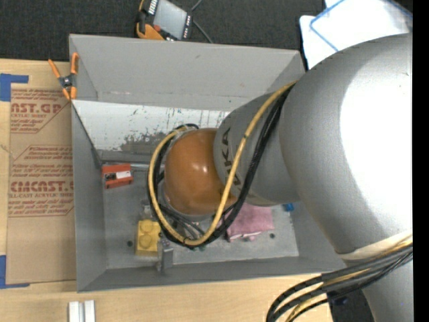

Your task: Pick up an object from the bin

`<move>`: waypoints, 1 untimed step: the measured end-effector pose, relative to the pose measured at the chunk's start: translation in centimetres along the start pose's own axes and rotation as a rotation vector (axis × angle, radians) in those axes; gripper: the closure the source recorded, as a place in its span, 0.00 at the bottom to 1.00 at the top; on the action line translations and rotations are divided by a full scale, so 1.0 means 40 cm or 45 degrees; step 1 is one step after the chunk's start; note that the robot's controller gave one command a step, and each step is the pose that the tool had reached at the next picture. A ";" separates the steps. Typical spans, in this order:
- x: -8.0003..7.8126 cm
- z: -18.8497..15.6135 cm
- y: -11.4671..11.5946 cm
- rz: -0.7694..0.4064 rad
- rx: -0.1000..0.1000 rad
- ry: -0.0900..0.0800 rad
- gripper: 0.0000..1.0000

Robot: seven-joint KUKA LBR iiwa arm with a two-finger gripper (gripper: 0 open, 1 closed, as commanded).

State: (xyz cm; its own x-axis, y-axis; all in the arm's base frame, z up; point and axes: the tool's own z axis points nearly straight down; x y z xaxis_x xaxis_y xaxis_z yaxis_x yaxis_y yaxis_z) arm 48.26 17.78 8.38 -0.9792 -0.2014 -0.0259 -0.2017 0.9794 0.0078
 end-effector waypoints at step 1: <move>0.000 0.028 -0.027 -0.003 0.008 0.012 0.00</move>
Offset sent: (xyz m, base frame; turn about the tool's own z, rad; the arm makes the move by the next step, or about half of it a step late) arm 0.0121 0.0023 0.1045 -0.0328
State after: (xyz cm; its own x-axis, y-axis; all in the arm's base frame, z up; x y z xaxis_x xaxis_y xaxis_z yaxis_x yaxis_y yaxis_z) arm 48.51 16.74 7.26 -0.9788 -0.2041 -0.0162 -0.2041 0.9789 0.0012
